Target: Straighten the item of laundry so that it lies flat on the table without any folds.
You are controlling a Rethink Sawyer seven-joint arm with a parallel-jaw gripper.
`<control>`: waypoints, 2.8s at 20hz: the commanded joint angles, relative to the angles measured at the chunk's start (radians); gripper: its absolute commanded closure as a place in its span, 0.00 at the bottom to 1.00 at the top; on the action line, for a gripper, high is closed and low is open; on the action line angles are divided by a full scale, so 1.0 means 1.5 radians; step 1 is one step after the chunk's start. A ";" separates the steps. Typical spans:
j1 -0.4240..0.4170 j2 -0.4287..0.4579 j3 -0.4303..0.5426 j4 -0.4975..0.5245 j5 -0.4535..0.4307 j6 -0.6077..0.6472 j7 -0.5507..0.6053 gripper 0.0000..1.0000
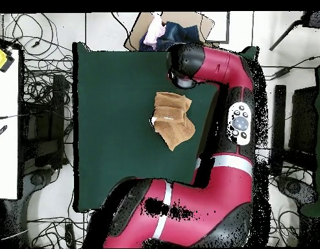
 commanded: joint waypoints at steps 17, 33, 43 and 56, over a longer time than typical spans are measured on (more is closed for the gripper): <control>0.041 0.010 0.013 0.016 -0.053 0.072 0.004 0.00; -0.002 0.060 0.081 -0.011 -0.038 -0.013 -0.048 0.00; 0.016 0.140 0.084 -0.173 -0.052 0.047 -0.094 0.00; 0.023 0.129 0.063 -0.159 -0.037 0.055 -0.080 0.00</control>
